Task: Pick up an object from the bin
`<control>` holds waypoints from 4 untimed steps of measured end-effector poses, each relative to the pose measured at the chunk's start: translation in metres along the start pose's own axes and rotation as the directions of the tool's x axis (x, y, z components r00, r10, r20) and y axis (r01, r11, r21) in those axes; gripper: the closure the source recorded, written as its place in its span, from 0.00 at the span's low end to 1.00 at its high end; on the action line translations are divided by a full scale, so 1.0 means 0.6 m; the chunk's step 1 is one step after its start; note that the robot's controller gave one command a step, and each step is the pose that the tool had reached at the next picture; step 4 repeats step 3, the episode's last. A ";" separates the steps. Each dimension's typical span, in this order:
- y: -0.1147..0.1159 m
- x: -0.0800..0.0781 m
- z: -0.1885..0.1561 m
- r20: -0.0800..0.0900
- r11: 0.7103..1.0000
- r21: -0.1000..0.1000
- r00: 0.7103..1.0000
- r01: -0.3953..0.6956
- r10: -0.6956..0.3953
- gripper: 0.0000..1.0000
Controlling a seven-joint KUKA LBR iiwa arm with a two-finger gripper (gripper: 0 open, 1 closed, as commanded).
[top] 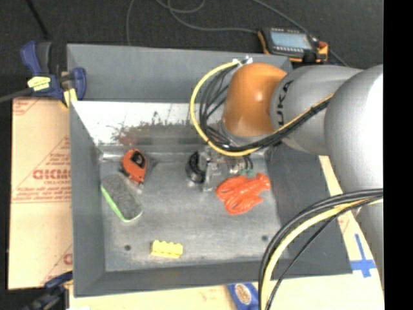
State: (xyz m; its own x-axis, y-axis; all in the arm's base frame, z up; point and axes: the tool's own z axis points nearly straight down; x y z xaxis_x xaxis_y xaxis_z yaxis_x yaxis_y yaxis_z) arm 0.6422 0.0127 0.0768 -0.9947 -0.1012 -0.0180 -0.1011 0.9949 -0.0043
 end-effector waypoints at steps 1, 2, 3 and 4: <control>0.034 0.022 -0.007 -0.013 0.999 -0.003 0.999 0.035 -0.035 1.00; 0.035 0.011 -0.013 -0.014 0.999 -0.005 0.999 0.038 -0.038 1.00; 0.034 0.045 -0.060 -0.018 0.999 -0.004 0.998 0.054 -0.055 1.00; 0.034 0.045 -0.060 -0.018 0.999 -0.004 0.998 0.054 -0.055 1.00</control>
Offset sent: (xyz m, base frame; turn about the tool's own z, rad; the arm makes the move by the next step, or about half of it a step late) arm 0.0013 0.0123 0.0121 -0.0365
